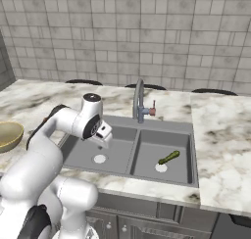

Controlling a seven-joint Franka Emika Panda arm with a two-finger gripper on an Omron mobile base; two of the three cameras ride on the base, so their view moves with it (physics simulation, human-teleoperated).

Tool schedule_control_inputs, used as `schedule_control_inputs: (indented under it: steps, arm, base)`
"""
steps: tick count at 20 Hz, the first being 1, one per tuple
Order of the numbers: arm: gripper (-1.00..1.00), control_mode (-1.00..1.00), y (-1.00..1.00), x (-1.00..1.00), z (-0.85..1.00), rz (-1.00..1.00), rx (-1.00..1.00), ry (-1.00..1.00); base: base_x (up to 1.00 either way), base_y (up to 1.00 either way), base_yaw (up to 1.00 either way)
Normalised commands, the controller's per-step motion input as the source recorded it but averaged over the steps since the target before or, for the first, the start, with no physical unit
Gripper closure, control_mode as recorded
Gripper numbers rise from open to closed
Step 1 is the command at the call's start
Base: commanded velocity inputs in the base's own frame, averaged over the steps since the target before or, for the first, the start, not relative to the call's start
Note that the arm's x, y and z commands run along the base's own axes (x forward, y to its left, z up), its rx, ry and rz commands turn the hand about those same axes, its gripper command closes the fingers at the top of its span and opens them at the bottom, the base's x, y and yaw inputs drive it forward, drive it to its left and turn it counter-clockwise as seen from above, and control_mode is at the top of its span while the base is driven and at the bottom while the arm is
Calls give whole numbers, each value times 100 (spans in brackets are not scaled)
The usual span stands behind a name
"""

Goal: Remove the squash and onion from the sink. Then move the bowl and cup from the counter to the sink for washing.

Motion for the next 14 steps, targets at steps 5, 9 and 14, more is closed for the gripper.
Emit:
schedule_control_inputs:
  steps: [5, 9, 14]
  arm:
    - [-100, -100, -47, -7, 0, 17, 0, 0]
    - [-100, -100, -46, -5, 0, 18, 0, 0]
    - [-100, -100, -48, -5, 0, 21, 0, 0]
  base:
    - [0, 0, 0]
    - [0, 0, 0]
    - [0, 0, 0]
